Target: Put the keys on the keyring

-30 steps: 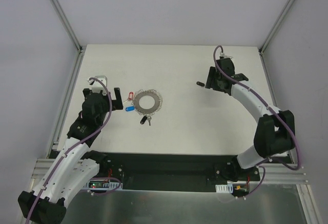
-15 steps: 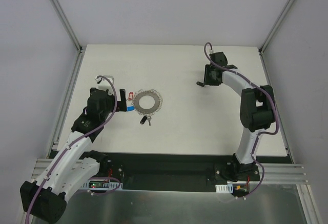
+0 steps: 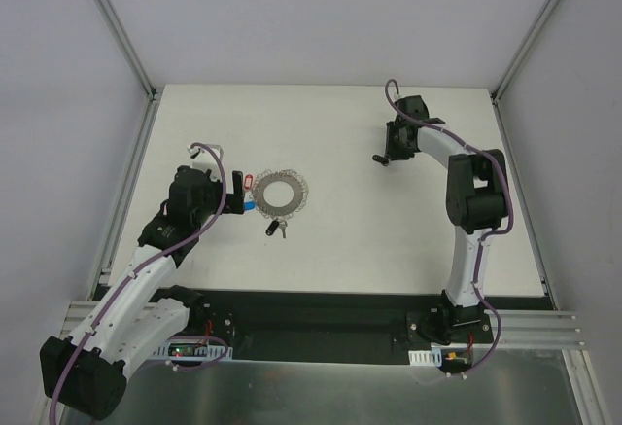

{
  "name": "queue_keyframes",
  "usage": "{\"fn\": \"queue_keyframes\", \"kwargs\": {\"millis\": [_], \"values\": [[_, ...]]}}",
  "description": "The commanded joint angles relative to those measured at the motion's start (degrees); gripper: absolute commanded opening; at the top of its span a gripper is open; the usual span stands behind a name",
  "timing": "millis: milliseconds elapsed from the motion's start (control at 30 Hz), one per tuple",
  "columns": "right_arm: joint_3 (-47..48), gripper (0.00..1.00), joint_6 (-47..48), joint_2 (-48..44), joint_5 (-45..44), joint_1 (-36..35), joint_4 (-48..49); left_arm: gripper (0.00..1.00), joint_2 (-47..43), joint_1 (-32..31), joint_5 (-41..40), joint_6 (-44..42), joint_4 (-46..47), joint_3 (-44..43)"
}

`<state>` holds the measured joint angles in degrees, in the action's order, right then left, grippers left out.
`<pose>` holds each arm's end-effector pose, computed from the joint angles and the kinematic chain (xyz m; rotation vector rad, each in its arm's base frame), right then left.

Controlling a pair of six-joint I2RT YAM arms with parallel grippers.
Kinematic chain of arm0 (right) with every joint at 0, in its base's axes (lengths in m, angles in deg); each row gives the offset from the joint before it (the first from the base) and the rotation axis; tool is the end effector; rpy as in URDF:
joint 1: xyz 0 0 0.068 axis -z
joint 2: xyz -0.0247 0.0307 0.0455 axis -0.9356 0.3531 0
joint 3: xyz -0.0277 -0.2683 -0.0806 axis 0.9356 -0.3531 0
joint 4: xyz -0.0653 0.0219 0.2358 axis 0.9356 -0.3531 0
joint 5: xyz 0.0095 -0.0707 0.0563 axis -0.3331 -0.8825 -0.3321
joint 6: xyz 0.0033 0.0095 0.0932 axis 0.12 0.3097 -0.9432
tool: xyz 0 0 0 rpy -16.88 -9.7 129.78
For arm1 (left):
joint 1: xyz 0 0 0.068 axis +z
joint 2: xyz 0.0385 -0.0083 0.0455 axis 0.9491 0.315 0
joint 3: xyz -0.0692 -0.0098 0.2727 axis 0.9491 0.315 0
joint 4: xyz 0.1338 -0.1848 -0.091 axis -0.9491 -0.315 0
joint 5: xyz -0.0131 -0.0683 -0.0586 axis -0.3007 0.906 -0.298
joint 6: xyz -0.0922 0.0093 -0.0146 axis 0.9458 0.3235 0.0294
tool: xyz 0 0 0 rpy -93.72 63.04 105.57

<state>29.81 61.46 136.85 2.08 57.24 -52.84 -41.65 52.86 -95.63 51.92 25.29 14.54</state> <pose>0.4708 0.1043 0.1618 -0.3269 2.4329 0.1222 0.2049 -0.0581 0.2724 0.1250 1.9210 -0.1681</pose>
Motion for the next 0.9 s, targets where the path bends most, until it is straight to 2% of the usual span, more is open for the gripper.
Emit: {"fn": "queue_keyframes", "kwargs": {"millis": [0, 133, 467, 700, 867], "values": [[0.3, 0.25, -0.3, -0.7, 0.9, 0.1, -1.2, 0.99, -0.5, -0.4, 1.5, -1.3, 0.4, -0.2], [-2.0, 0.25, -0.5, -1.7, 0.3, 0.1, -1.1, 0.99, -0.6, -0.4, 2.3, -1.3, 0.4, -0.2], [-6.8, 0.01, -2.1, -6.1, -1.4, 0.1, 0.2, 0.99, -0.6, -0.4, 5.3, -1.4, 0.5, -0.5], [-18.4, 0.01, -8.6, -17.4, -1.9, 0.0, -0.8, 0.99, 2.0, -0.5, 11.6, -0.5, 0.9, -1.6], [-30.6, 0.01, -15.3, -26.1, -7.0, -2.7, -1.6, 0.99, 7.1, -0.5, 16.4, 1.4, 0.9, -4.5]]}}
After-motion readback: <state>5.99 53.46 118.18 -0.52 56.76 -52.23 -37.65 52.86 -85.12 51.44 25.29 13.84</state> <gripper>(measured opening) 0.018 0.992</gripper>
